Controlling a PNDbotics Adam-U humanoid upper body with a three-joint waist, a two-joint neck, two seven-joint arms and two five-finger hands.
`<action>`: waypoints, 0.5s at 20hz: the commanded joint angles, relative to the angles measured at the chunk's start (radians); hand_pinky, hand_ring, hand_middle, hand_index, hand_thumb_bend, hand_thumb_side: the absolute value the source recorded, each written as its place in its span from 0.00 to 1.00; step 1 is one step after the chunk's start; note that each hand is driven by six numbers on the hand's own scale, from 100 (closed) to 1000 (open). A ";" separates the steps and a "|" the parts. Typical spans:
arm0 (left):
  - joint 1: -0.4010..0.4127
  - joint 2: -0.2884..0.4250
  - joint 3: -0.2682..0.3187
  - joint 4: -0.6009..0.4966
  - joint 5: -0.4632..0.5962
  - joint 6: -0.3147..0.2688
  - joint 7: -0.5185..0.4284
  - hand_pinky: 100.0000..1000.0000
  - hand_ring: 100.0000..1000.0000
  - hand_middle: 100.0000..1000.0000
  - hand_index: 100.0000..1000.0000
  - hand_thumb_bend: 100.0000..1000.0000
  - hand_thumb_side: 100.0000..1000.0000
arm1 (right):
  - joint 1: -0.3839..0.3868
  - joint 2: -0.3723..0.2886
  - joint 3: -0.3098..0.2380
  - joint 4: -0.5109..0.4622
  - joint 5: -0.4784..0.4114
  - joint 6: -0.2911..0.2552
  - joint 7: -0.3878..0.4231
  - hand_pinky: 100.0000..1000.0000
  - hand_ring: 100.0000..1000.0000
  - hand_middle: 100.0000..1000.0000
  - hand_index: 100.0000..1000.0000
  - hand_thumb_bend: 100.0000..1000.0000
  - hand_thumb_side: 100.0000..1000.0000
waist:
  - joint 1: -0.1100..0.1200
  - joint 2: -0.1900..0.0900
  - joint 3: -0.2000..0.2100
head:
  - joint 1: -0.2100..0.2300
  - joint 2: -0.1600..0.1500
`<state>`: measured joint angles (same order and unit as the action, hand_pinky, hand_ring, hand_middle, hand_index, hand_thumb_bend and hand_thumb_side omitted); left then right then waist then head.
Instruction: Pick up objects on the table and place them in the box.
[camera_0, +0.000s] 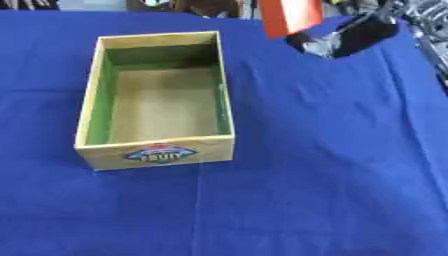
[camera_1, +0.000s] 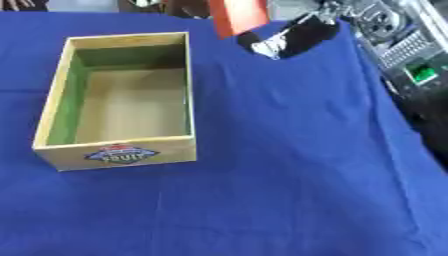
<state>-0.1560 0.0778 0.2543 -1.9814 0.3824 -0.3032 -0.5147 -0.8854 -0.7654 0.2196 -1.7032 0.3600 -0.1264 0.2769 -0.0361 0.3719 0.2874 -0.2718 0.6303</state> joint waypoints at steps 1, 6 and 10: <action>-0.023 0.010 -0.020 -0.019 0.010 -0.011 -0.021 0.19 0.26 0.36 0.46 0.00 0.93 | -0.066 0.051 0.033 0.055 0.043 0.023 -0.033 0.64 0.56 0.00 0.04 0.00 0.04 | 0.005 -0.011 0.015 | -0.038 -0.026; -0.059 0.019 -0.046 -0.019 0.057 -0.024 -0.050 0.19 0.26 0.36 0.46 0.00 0.92 | -0.159 0.144 0.104 0.169 0.111 0.003 -0.078 0.65 0.56 0.00 0.04 0.00 0.05 | 0.000 0.003 0.037 | -0.064 -0.039; -0.091 0.024 -0.072 -0.019 0.114 -0.049 -0.066 0.20 0.25 0.35 0.46 0.00 0.91 | -0.175 0.193 0.134 0.266 0.171 -0.040 -0.080 0.66 0.57 0.00 0.04 0.00 0.05 | -0.006 0.013 0.055 | -0.083 -0.041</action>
<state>-0.2368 0.0796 0.1946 -1.9814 0.4764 -0.3432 -0.5747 -1.0349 -0.5742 0.3525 -1.4563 0.5082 -0.1529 0.1995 -0.0464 0.4060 0.3432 -0.3464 0.6025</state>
